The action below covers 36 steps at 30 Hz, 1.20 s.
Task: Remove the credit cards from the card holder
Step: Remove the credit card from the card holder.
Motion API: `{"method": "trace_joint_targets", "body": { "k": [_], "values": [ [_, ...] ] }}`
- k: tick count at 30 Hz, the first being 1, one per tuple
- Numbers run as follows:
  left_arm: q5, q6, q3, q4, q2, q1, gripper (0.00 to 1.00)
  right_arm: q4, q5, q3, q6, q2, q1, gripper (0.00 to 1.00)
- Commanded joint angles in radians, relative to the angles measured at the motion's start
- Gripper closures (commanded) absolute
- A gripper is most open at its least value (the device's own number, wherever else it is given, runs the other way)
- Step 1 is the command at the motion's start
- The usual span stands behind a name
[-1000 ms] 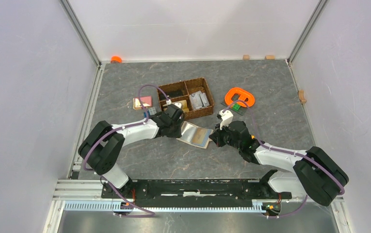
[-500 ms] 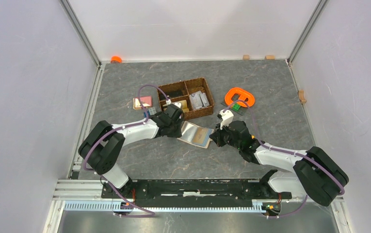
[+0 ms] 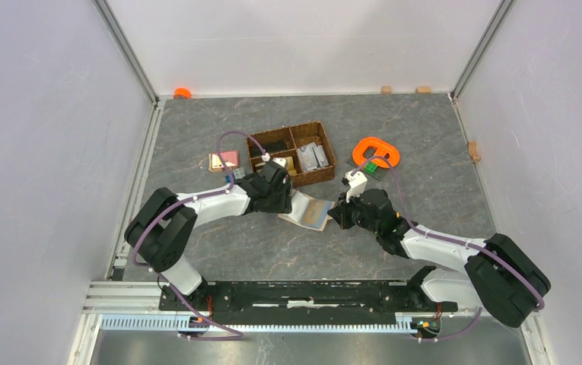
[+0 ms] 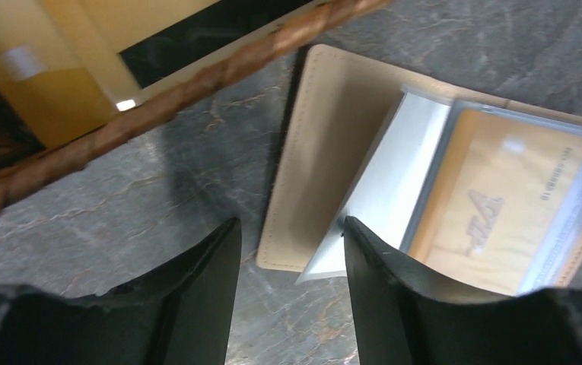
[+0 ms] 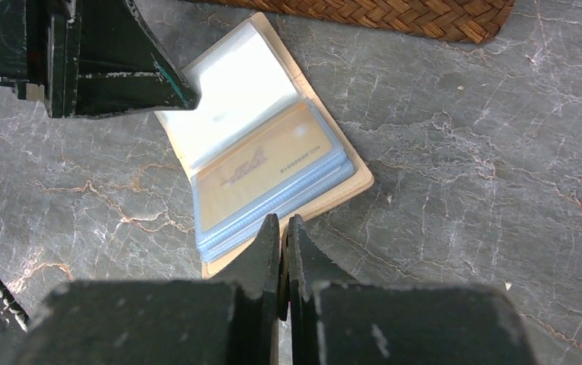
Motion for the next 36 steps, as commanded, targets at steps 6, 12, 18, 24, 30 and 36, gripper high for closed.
{"method": "trace_joint_targets", "body": {
  "k": [6,12,18,24,30,36],
  "values": [
    [0.214,-0.014,0.031,0.057,0.063,0.018,0.40,0.033,-0.006,0.034,-0.005,-0.007,0.003,1.00],
    [0.297,-0.040,0.000,0.101,0.059,0.056,0.49,0.032,-0.012,0.039,-0.005,0.004,0.003,1.00],
    [0.376,-0.055,-0.036,0.163,0.039,0.072,0.78,0.029,-0.011,0.043,-0.006,0.013,0.003,1.00],
    [0.429,-0.066,-0.066,0.220,0.009,0.072,0.89,0.018,-0.020,0.057,-0.005,0.041,0.003,1.00],
    [0.378,-0.064,-0.065,0.188,-0.012,0.072,0.95,0.004,0.005,0.055,-0.008,0.012,0.003,1.00],
    [0.246,-0.043,-0.077,0.131,-0.095,0.063,0.84,-0.013,-0.007,0.057,-0.020,-0.030,0.003,1.00]
  ]
}}
